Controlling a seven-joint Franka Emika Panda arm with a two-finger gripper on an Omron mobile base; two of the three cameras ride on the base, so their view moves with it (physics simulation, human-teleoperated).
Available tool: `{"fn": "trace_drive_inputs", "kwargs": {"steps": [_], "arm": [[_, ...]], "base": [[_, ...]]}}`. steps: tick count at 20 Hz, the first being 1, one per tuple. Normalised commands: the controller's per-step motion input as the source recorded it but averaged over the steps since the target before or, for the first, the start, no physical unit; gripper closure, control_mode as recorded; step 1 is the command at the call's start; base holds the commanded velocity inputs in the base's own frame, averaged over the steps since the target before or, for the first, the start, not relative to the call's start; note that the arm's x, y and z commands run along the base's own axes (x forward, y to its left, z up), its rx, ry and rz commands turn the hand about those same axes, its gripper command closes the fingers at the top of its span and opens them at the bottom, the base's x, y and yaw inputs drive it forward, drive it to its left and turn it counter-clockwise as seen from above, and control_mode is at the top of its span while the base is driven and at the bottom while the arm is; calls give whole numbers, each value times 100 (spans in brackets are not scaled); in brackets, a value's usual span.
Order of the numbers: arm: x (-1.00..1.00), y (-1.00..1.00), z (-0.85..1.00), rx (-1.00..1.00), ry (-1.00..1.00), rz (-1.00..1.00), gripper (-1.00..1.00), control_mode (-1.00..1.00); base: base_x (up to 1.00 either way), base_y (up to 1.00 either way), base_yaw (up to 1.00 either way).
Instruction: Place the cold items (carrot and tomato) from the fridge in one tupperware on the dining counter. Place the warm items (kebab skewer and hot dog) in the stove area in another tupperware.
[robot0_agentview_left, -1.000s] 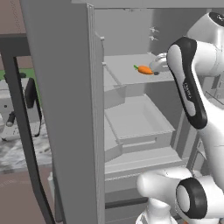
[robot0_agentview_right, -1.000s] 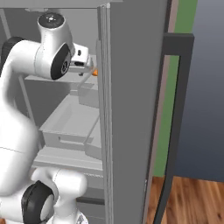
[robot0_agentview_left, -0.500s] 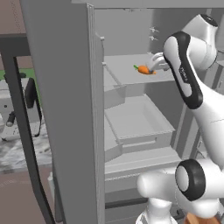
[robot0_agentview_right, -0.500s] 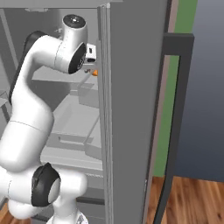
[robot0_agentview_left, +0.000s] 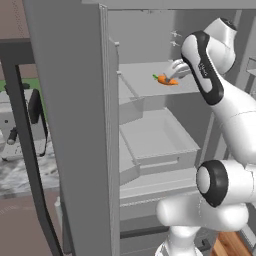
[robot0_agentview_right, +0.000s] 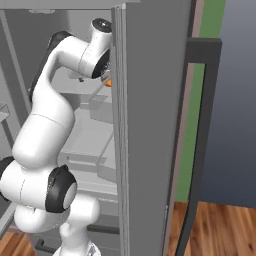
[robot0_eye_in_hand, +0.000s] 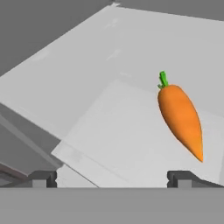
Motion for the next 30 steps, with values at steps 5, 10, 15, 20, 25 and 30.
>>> {"fn": "trace_drive_inputs", "kwargs": {"steps": [5, 10, 15, 20, 25, 30], "arm": [[41, -7, -4, -1, 0, 13, -100, -100], [34, -8, -14, -5, 0, 14, -100, -100], [34, -3, -10, -4, 0, 9, -100, -100], [35, -3, -9, -8, 0, 1, -100, -100], [30, -6, -7, -11, 0, 0, -100, -100], [30, -3, -9, -9, 0, 0, -100, -100]], "base": [[0, 0, 0], [0, 0, 0], [0, 0, 0], [0, 0, 0], [0, 0, 0], [0, 0, 0]]}}
